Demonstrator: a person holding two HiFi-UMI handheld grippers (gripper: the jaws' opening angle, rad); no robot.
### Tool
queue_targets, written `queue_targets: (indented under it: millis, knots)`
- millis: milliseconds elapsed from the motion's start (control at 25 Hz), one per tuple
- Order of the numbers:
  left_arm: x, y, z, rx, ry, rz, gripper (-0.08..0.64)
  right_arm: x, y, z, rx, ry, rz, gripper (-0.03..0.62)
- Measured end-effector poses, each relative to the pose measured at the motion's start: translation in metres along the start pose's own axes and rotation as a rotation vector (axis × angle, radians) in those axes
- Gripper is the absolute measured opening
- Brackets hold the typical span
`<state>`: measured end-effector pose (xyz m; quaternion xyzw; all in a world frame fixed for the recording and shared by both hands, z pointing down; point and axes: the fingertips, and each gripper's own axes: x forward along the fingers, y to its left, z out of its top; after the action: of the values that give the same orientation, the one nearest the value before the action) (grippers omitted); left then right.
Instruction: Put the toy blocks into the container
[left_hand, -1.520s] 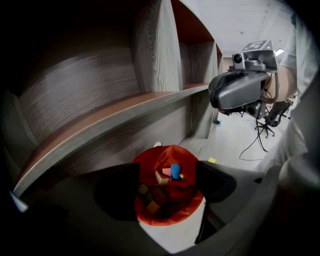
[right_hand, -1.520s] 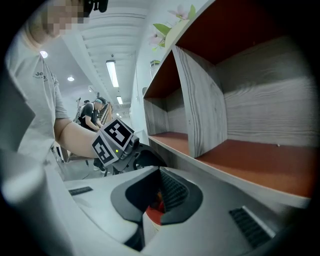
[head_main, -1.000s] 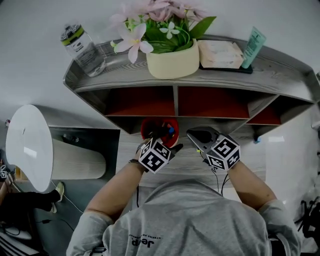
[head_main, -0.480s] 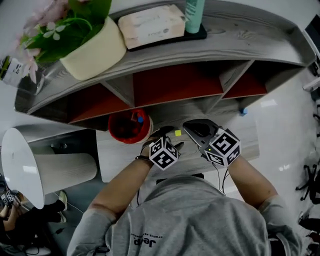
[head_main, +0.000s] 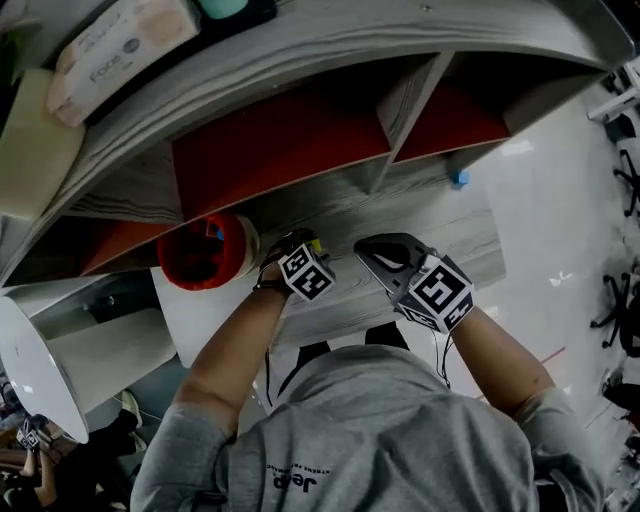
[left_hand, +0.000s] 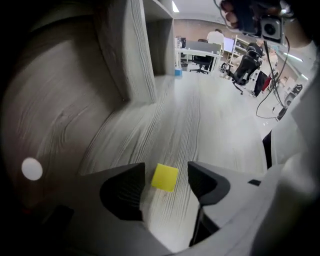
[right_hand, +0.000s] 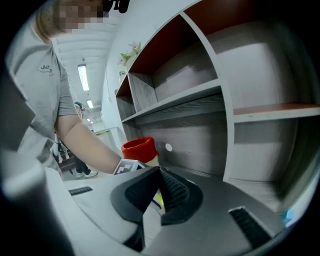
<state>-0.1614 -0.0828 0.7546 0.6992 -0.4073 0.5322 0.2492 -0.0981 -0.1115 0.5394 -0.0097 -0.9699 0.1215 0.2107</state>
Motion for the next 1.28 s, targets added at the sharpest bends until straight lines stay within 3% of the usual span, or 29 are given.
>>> queue_targets:
  millis: [200,400,640,760,1040,1280]
  knots:
    - [0.014,-0.007,-0.004,0.006,0.027,-0.046,0.178,-0.007,-0.009,-0.018,0.032,0.014,-0.011,0.0]
    - [0.006,-0.011,-0.001,-0.009,0.013,-0.051,0.178,-0.003,-0.008,-0.015,0.038,0.011,-0.005,0.0]
    - [-0.07,-0.01,0.035,-0.068,-0.16,-0.039,0.178,0.011,0.006,0.017,-0.02,-0.012,0.021,0.0]
    - [-0.122,-0.005,0.036,-0.086,-0.234,-0.011,0.176,0.023,0.03,0.04,-0.049,-0.025,0.049,0.0]
    - [-0.232,0.06,-0.017,-0.228,-0.324,0.159,0.176,0.085,0.08,0.111,-0.151,-0.064,0.169,0.0]
    - [-0.284,0.103,-0.091,-0.362,-0.335,0.265,0.176,0.13,0.117,0.137,-0.179,-0.033,0.203,0.0]
